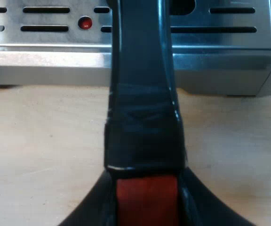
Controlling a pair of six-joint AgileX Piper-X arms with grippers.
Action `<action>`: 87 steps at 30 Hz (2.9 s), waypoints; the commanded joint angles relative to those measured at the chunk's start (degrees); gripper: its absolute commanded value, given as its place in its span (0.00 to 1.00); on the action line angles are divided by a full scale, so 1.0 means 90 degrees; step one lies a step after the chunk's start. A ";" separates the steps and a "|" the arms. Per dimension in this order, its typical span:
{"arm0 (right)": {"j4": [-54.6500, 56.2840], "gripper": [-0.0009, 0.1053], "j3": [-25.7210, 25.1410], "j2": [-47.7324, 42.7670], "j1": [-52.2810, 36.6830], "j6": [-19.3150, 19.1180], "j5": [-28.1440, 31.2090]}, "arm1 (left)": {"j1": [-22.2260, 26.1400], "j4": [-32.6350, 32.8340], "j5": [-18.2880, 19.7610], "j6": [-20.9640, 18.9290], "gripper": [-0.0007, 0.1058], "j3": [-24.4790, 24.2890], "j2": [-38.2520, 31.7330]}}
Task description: Grind coffee beans and then tamp
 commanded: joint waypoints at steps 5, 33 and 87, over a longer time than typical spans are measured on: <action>-0.0096 0.01 -0.0064 -0.0092 0.0212 0.0146 0.0436 | -0.0035 -0.0018 -0.0048 -0.0047 0.75 -0.0001 -0.0045; 0.0547 0.01 -0.0064 -0.0783 0.0713 0.0189 0.0628 | -0.0035 -0.0018 -0.0048 -0.0020 0.75 -0.0001 -0.0045; -0.0955 0.01 0.2536 -0.1843 0.2747 0.0528 0.0587 | -0.0035 -0.0018 -0.0400 0.0073 0.75 -0.0001 -0.0045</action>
